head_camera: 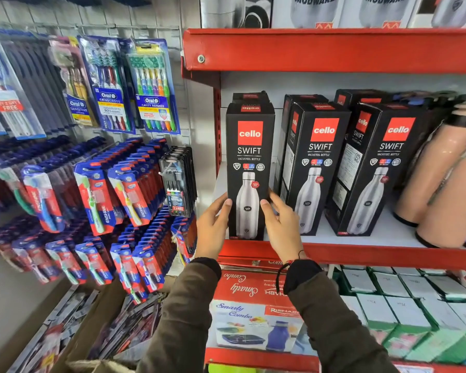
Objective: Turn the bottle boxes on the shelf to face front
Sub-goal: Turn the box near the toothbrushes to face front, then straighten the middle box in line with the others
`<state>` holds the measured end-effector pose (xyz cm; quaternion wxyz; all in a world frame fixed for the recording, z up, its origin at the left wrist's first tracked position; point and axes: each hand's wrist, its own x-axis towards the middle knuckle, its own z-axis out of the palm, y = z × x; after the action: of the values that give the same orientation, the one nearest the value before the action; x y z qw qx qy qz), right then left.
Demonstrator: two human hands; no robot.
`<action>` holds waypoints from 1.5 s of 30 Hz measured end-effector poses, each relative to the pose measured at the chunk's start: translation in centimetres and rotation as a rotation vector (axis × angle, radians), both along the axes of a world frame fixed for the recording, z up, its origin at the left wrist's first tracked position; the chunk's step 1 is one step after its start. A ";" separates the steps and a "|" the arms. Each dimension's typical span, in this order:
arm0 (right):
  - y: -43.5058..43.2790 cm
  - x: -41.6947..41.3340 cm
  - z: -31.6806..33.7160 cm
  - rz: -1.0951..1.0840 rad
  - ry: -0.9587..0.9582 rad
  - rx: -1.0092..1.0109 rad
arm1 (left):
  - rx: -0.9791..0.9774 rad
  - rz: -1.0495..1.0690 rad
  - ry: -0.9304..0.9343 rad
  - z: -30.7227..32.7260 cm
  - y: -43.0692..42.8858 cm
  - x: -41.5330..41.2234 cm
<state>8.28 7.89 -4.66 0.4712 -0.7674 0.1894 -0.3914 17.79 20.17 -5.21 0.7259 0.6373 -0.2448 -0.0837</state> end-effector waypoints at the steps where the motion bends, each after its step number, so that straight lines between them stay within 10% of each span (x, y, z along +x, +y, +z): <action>1: 0.1 -0.2 -0.1 -0.006 -0.004 -0.001 | -0.004 0.004 0.011 -0.2 0.1 -0.1; 16: 0.6 -1.9 0.2 -0.007 0.001 -0.013 | -0.020 0.095 -0.054 -0.7 0.4 -2.1; 23: -0.7 -5.1 -0.2 -0.206 -0.245 -0.064 | -0.208 0.456 -0.335 -1.6 -1.2 -5.8; 31: -5.7 -7.0 0.2 -0.277 -0.217 0.006 | -0.239 0.208 -0.547 0.2 -7.1 -10.1; 45: -9.8 -6.2 -1.4 -0.156 0.039 0.105 | 0.022 0.051 0.002 0.9 -13.8 -9.8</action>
<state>2.06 -1.94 -6.11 0.4749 -0.7321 0.2781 -0.4013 7.99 6.41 -4.31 0.7212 0.6510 -0.2266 -0.0684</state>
